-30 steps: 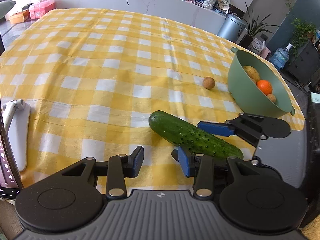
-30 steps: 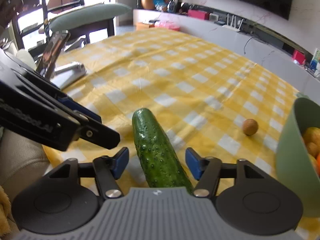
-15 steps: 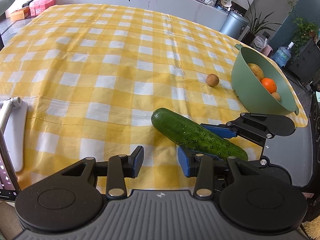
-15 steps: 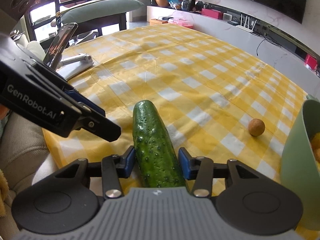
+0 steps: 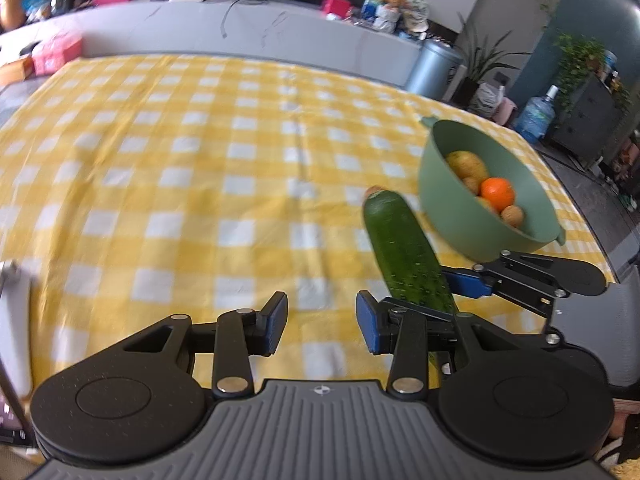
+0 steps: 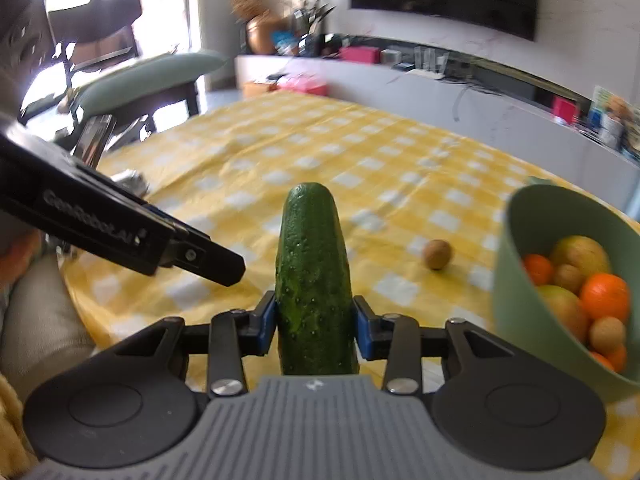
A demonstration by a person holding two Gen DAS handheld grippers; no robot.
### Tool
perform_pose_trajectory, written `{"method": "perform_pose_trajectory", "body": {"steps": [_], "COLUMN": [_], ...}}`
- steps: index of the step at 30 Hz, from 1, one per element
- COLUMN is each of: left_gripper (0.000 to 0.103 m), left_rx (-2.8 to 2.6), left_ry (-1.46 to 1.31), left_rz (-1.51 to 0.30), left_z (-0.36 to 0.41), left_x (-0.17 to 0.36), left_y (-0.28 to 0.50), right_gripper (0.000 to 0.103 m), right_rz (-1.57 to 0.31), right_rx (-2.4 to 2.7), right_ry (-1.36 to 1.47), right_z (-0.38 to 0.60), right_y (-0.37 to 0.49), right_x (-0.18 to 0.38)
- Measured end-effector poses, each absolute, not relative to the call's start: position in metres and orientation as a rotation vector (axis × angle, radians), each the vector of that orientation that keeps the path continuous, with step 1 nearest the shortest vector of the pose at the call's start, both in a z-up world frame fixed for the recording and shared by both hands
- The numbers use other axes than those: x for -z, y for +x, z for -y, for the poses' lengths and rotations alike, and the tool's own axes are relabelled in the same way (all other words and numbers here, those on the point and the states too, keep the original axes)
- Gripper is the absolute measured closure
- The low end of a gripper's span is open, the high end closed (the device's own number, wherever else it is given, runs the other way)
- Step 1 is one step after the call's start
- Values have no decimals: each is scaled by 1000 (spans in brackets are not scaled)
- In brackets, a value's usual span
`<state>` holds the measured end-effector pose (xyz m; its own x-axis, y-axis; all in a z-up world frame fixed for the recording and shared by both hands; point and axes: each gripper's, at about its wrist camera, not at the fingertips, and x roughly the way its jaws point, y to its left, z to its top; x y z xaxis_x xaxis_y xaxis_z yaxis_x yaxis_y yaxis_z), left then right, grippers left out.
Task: Organize fruits
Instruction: 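Lower the cucumber into the colander with the right tool while the left tool grasps the last brown fruit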
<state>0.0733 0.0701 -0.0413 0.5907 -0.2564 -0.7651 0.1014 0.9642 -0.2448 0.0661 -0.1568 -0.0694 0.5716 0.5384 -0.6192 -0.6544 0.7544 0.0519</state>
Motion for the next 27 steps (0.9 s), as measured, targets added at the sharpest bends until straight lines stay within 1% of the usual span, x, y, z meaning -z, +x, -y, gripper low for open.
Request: {"method": "perform_pose_trajectory", "body": {"steps": [9,15,19,22,27], "left_gripper": [56,56,56,60,62], "left_rx": [291,372,389,387,363], "left_ry": [-80,-43,-37,-23,5], "left_rz": [-844,-811,-799,-811,-836], "left_z": [-37,-18,-10,-3,5], "left_x": [29,31,37,45,59], "left_y": [96,117,133,146,168], "right_gripper": [67,67,67,67,67], "right_rz": [-603,-548,-533,-542,-586], "right_rx": [-597,-542,-514,-499,-484], "right_ry": [-54,-46,-53,-58,-155], "right_z": [206,244,272,291,304], "right_y": [64,67,84,105,144], "right_x": [33,-2,-24,-34,-29]}}
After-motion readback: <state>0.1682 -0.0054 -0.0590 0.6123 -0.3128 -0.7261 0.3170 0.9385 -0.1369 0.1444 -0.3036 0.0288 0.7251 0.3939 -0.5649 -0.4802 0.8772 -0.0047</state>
